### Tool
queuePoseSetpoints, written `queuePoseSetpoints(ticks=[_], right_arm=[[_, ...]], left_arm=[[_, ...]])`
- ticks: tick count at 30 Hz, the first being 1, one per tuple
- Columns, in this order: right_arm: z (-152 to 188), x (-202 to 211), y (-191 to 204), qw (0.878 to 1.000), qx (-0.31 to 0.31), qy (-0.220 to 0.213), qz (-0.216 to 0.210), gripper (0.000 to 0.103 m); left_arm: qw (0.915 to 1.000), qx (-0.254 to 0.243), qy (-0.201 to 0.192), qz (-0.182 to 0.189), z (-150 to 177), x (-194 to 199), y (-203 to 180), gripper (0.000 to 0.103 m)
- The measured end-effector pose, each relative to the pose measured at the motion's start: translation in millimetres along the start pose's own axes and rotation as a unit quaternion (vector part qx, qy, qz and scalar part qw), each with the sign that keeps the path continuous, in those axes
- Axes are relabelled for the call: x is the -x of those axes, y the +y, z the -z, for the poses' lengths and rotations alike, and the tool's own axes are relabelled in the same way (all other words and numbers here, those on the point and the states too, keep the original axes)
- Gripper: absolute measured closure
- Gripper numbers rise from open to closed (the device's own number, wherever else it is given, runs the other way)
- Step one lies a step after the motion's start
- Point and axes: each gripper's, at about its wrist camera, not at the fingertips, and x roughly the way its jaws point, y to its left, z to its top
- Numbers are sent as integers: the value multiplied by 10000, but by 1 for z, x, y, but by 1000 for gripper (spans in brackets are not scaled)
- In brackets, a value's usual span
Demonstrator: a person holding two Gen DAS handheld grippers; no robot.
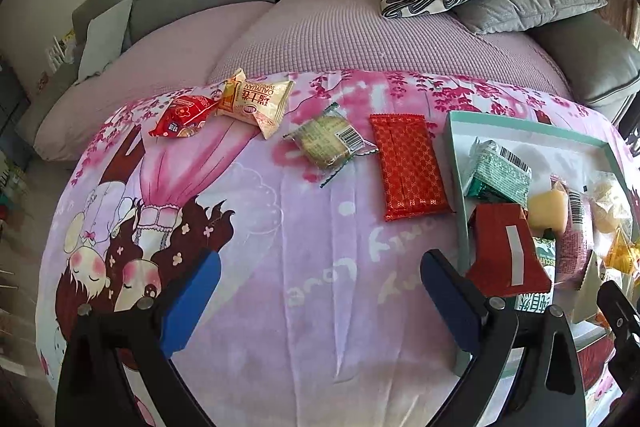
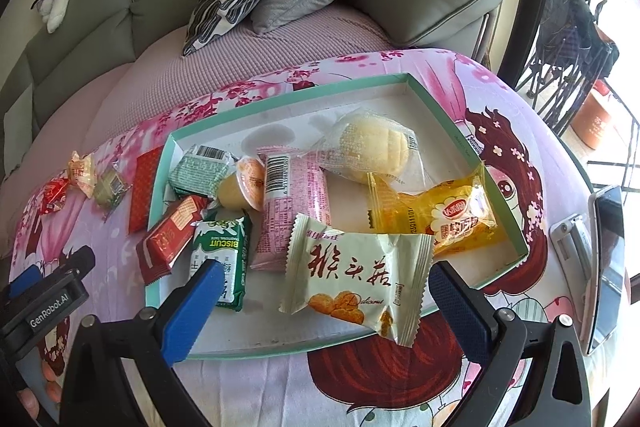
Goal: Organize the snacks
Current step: 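Withdraw both open tools from the tray toward the remaining snacks, then move left tool toward red Rice Kiss bag while right tool approaches red patterned pack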
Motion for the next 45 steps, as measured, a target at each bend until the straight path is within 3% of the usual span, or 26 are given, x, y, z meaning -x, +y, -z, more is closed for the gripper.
queuePoseSetpoints(ticks=[3,11,17,26,30,37,40,45], right_arm=[[0,2,12,9998,164,-32,-57,0],[3,5,47,9983,488,-120,-282,0],[7,3,70,9966,643,-162,-485,0],[4,-9,103,9939,779,-135,-770,0],[4,-8,120,9911,993,-161,-871,0],[-24,-5,142,9871,1024,-292,-1196,1],[-47,-6,156,9842,1036,-277,-1406,8],[-83,-24,181,9784,1233,132,-1653,21]], left_arm=[[9996,241,82,99,-2,-3,13,3],[9955,847,104,-411,-13,-5,73,3],[9871,1507,246,-474,-10,-17,126,3],[9832,1814,214,-9,-11,-41,159,3],[9786,2006,231,390,-18,-56,172,3],[9831,1567,294,902,-55,-72,181,3],[9877,1210,442,885,-81,-75,184,3],[9914,790,590,860,-117,-83,197,3]])
